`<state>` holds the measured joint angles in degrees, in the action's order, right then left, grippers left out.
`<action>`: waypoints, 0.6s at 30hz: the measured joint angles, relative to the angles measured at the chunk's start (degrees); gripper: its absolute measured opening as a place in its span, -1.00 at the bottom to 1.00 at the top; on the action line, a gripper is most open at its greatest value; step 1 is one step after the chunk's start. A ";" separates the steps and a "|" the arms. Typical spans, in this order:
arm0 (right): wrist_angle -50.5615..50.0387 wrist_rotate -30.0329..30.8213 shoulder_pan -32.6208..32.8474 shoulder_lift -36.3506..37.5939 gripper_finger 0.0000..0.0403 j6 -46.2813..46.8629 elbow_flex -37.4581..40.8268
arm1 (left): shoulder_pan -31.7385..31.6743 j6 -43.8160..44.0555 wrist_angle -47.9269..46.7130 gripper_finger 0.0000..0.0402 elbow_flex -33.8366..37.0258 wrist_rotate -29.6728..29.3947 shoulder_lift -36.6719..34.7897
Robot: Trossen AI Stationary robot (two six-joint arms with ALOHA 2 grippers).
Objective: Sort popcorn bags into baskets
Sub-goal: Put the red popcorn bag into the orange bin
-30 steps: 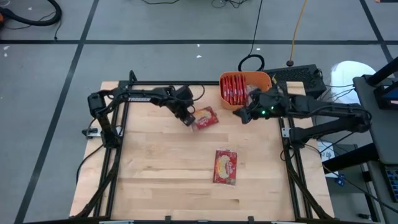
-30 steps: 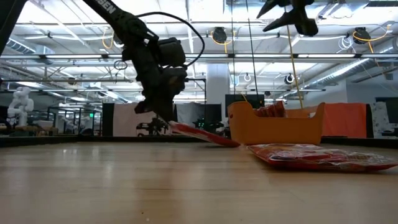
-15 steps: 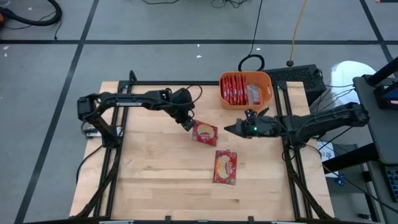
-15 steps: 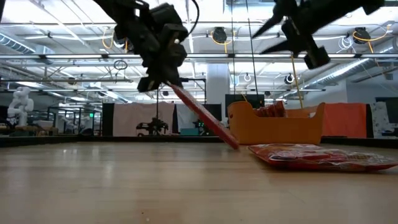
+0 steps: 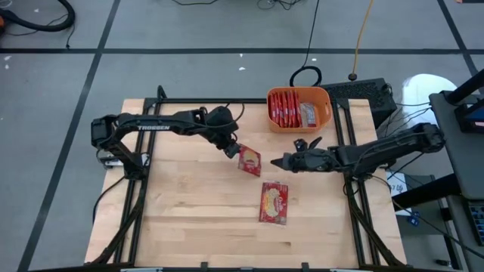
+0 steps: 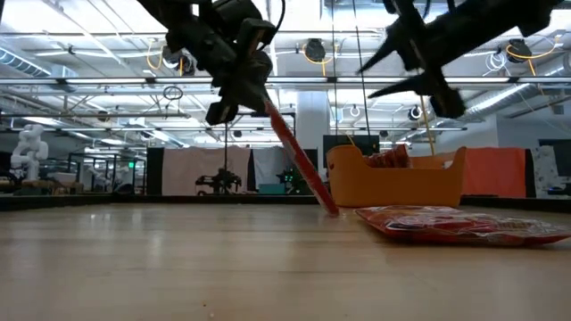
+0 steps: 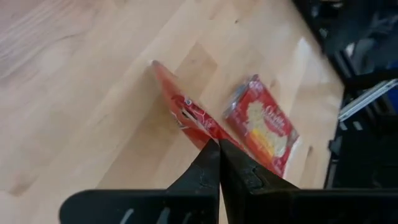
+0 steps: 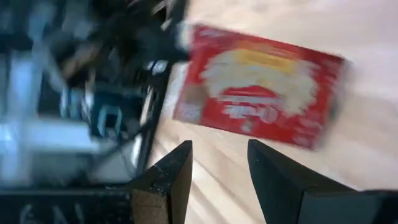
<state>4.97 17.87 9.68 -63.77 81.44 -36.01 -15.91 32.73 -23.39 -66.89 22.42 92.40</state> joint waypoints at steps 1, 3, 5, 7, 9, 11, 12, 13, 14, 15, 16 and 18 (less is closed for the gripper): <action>1.50 -0.43 0.32 -1.48 -0.26 -4.90 -0.73 | 0.08 0.56 0.57 -1.00 0.00 0.13 0.00; 3.92 -2.72 0.98 -4.53 -0.26 -14.92 -2.72 | 0.35 1.73 1.24 -1.00 0.00 0.14 0.00; 4.77 -3.41 1.80 -7.51 -0.25 -24.68 -4.82 | 0.66 2.85 1.62 -1.00 0.00 0.07 0.00; 4.74 -3.02 2.69 -10.33 -0.20 -33.60 -6.21 | 1.02 4.22 2.69 -1.00 0.00 0.04 0.00; 4.72 -3.02 3.03 -12.61 -0.14 -41.24 -7.30 | 1.24 5.79 3.82 -1.00 0.00 0.04 0.00; 5.45 -3.08 3.19 -14.40 -0.05 -48.52 -7.86 | 1.47 7.71 4.51 -1.00 0.00 0.04 0.00; 6.00 -2.91 3.19 -15.16 0.00 -51.79 -7.97 | 1.47 8.56 4.52 -1.00 0.00 0.04 0.00; 6.25 -1.83 3.18 -15.87 0.05 -54.28 -8.00 | 1.50 9.30 4.52 -1.00 0.00 0.01 0.00; 5.98 -0.15 3.18 -16.47 0.11 -56.26 -8.00 | 1.61 9.91 4.49 -1.00 0.00 -0.15 0.00; 5.95 1.58 3.18 -17.24 0.17 -58.46 -8.00 | 1.67 10.40 4.49 -1.00 0.00 -0.53 0.00; 6.09 3.31 3.18 -17.89 0.23 -60.45 -8.00 | 1.75 10.93 4.51 -1.00 0.00 -1.09 0.00; 6.24 6.68 3.18 -19.33 0.33 -63.96 -8.00 | 1.79 12.10 4.72 -1.00 0.00 -1.59 0.00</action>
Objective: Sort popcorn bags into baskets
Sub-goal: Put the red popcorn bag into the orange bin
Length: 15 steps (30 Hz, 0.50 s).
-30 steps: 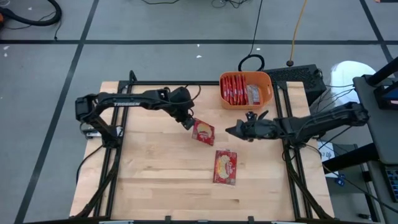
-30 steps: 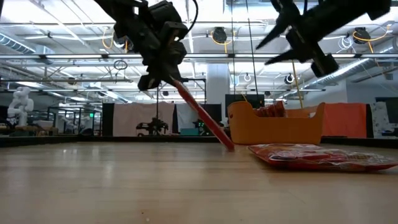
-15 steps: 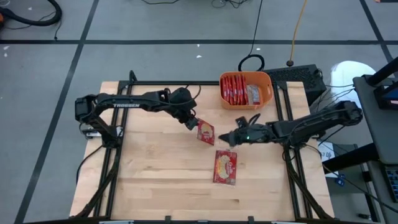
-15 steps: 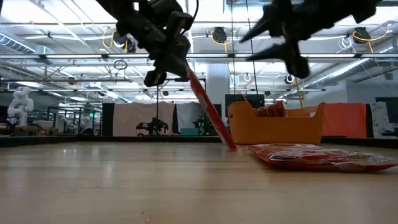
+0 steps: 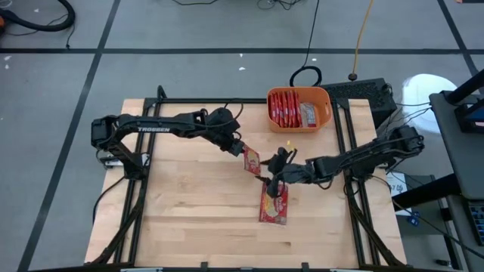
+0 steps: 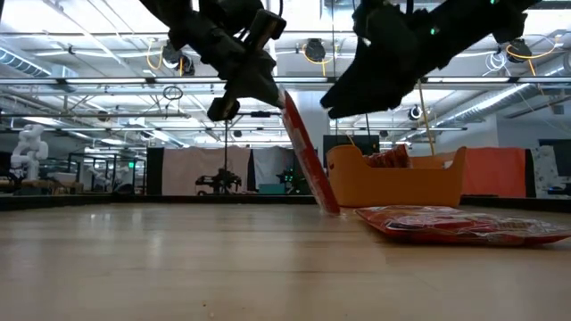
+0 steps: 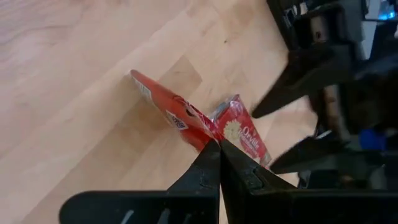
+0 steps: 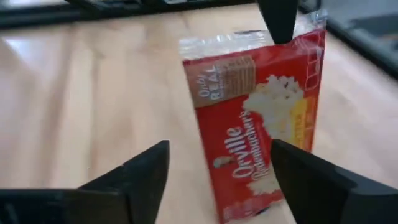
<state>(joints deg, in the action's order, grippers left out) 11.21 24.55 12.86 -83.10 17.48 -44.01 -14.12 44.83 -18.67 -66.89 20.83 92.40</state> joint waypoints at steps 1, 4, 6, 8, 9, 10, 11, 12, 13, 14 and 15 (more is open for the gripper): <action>0.82 1.06 0.00 -1.04 0.38 -1.43 0.00 | 0.01 0.54 0.34 -1.00 0.00 -0.04 0.00; 4.05 1.16 0.01 -4.35 0.46 -4.87 0.00 | -0.01 2.42 1.40 -1.00 0.00 -0.01 0.00; 6.82 1.64 0.41 -6.38 0.47 -5.55 0.00 | -0.02 3.78 1.87 -1.00 0.00 0.00 0.00; 7.79 6.00 1.23 -8.16 0.45 -6.28 -0.02 | -0.03 5.21 2.32 -1.00 0.00 0.01 0.00; 7.79 9.12 1.62 -9.00 0.44 -6.74 -0.02 | -0.03 5.81 2.35 -1.00 0.00 0.03 0.00; 7.69 12.23 1.93 -9.66 0.42 -7.71 -0.02 | -0.03 6.49 2.31 -1.00 0.00 0.03 0.00; 7.70 14.75 2.08 -10.24 0.41 -9.20 -0.02 | -0.01 7.02 2.33 -1.00 0.00 0.08 0.00; 8.28 16.47 2.12 -10.81 0.39 -10.40 -0.02 | -0.01 7.66 2.31 -1.00 0.00 0.10 0.00; 9.36 17.33 2.07 -11.44 0.37 -11.39 -0.02 | -0.01 8.31 2.33 -1.00 0.00 0.08 0.00; 10.34 17.43 1.78 -12.03 0.35 -12.36 -0.02 | -0.02 8.88 2.33 -1.00 0.00 0.10 0.00; 11.66 17.43 1.55 -12.71 0.33 -13.04 -0.02 | -0.04 9.48 2.33 -1.00 0.00 0.10 0.00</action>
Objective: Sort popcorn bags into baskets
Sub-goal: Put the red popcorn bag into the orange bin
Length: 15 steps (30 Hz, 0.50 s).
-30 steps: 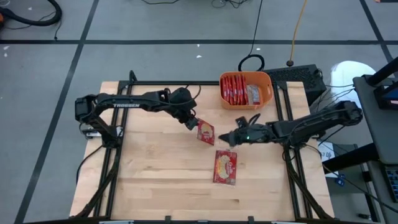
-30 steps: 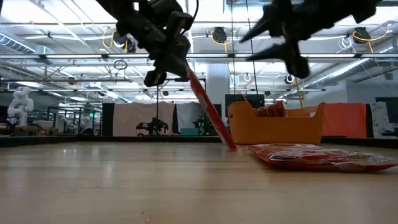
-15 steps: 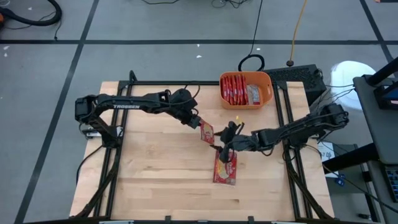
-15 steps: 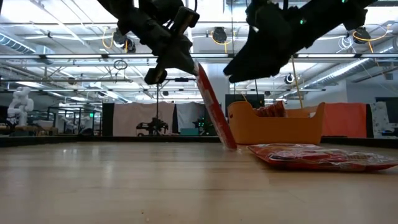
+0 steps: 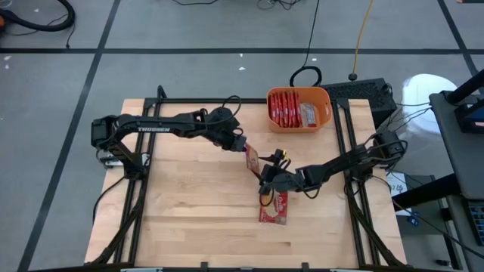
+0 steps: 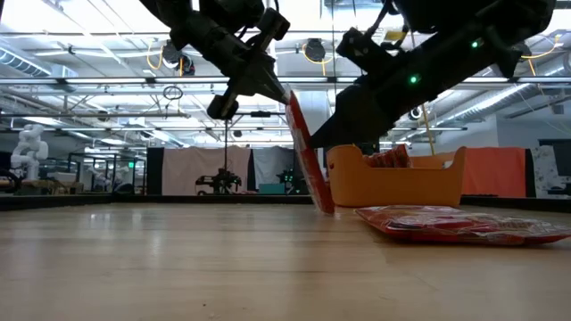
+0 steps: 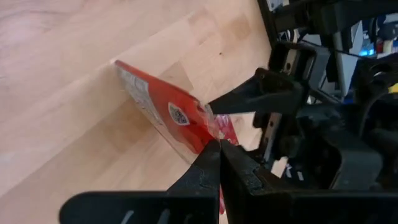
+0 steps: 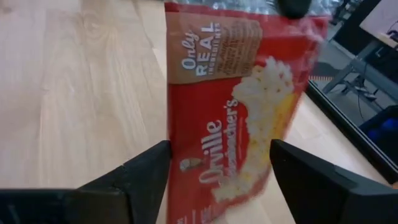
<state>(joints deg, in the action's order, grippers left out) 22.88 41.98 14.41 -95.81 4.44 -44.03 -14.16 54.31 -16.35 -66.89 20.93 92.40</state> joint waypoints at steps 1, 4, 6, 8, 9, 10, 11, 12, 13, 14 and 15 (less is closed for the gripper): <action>1.69 -0.05 -0.18 -0.70 0.31 -0.50 0.00 | -0.01 0.40 0.01 -1.00 0.00 -0.02 0.00; 5.75 -1.46 -0.56 -2.29 0.24 -2.06 -0.38 | -0.06 1.29 -0.01 -1.00 0.00 -0.01 0.00; 6.68 -2.40 -0.56 -3.23 0.21 -2.14 -1.23 | -0.28 1.45 -0.02 -1.00 0.00 0.00 0.00; 6.45 -3.20 -0.56 -3.91 0.19 -2.13 -1.93 | -0.65 1.77 -0.12 -1.00 0.00 0.02 0.02; 6.53 -3.14 -0.54 -4.39 0.18 -2.09 -2.35 | -0.79 1.93 -0.06 -1.00 0.00 0.04 0.02; 6.67 -2.90 -0.54 -4.79 0.17 -1.88 -2.60 | -0.84 2.37 -0.01 -1.00 0.00 0.02 0.02; 6.65 -2.50 -0.54 -5.06 0.16 -1.53 -2.60 | -0.88 2.87 0.03 -1.00 0.00 0.02 0.02; 6.32 -1.31 -0.73 -5.27 0.15 -0.77 -2.56 | -0.91 3.26 0.13 -1.00 0.00 0.02 0.02; 6.14 0.02 -0.97 -5.43 0.13 -0.15 -2.56 | -0.89 3.45 0.18 -1.00 0.00 0.03 0.02; 5.87 1.08 -1.37 -5.49 0.11 0.24 -2.56 | -0.86 3.73 0.17 -1.00 0.00 0.05 0.02; 5.55 1.79 -1.78 -5.48 0.09 0.26 -2.56 | -0.86 3.94 0.19 -1.00 0.00 0.07 0.02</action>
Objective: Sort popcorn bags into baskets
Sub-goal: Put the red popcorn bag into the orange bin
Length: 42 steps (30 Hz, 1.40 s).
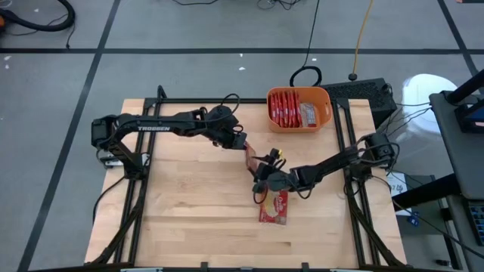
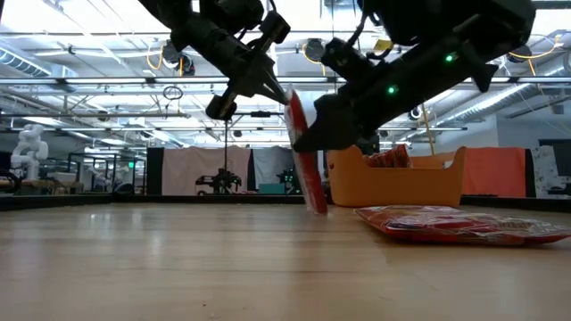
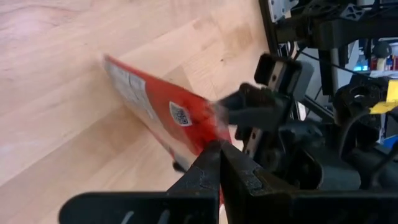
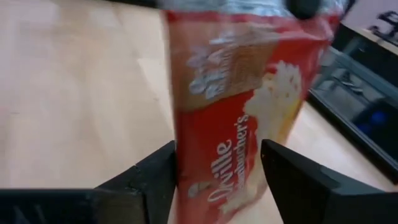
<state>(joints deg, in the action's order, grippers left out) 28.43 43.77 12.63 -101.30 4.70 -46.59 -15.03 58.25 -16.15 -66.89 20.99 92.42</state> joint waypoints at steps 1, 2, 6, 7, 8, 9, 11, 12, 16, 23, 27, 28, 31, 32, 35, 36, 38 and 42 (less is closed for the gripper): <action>-0.05 0.47 -0.48 0.00 0.06 0.01 0.00 | 0.03 0.38 0.01 -1.00 0.00 0.00 0.00; -0.05 0.82 -0.94 0.00 0.03 0.11 0.02 | 0.06 0.77 0.01 -1.00 0.00 -0.01 0.00; 0.13 0.98 -1.98 0.44 -0.14 0.97 0.02 | 0.17 1.50 -0.17 -1.00 0.00 0.31 0.00; 0.44 0.96 -2.07 0.53 -0.20 1.02 0.02 | 0.15 1.50 -0.21 -1.00 0.00 0.46 0.00; 0.53 0.91 -2.07 0.71 -0.26 0.88 0.02 | 0.15 1.50 -0.21 -1.00 0.00 0.48 0.00; 0.28 0.76 -2.07 1.02 -0.33 0.47 0.04 | 0.15 1.55 -0.23 -1.00 0.00 0.53 0.00; -0.01 -0.29 -2.07 1.68 -0.46 -0.24 0.04 | 0.12 1.89 -0.27 -0.99 0.00 0.98 0.02; -0.11 -0.41 -2.07 2.06 -0.52 -0.57 0.04 | -0.01 1.89 -0.25 -0.99 0.00 1.24 0.02; -1.61 -0.52 -2.06 3.77 -0.76 -0.87 0.07 | -0.96 1.89 -0.25 -0.91 0.00 4.38 0.02; -4.01 -5.06 -2.11 8.04 -0.91 -0.88 0.09 | -3.35 1.11 0.17 -0.55 -0.05 11.79 -3.33; -7.39 -11.12 -2.20 12.58 -0.88 0.34 0.11 | -5.32 -0.78 -0.32 -0.30 -0.01 10.87 -7.88; -8.71 -13.05 -2.31 13.99 -0.88 1.04 0.09 | -5.78 -1.56 -0.25 -0.25 -0.11 10.26 -9.12; -13.30 -17.33 -2.53 18.73 -0.88 2.39 0.11 | -6.55 -3.79 -1.66 -0.11 -0.07 8.07 -12.13; -15.36 -17.83 -2.53 20.80 -0.89 2.43 0.11 | -6.56 -4.74 -1.52 -0.08 -0.09 6.97 -12.80; -18.70 -20.66 -2.92 26.95 -0.89 2.63 0.12 | -6.16 -11.94 -2.06 0.02 0.02 4.19 -14.83; -19.82 -21.37 -3.04 29.21 -0.89 2.71 0.11 | -5.53 -14.80 -1.48 0.05 -0.03 2.93 -15.25; -21.68 -21.55 -3.18 33.40 -0.89 2.68 0.11 | -4.29 -20.92 -1.30 0.10 -0.06 0.28 -16.12; -24.27 -21.55 -3.20 40.60 -0.90 -2.84 0.11 | -0.04 -34.12 3.51 0.20 -0.02 -3.90 -16.54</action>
<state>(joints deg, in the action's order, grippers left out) 4.16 22.22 9.44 -60.70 1.86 -46.48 -15.06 24.12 -12.64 -66.92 17.09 75.88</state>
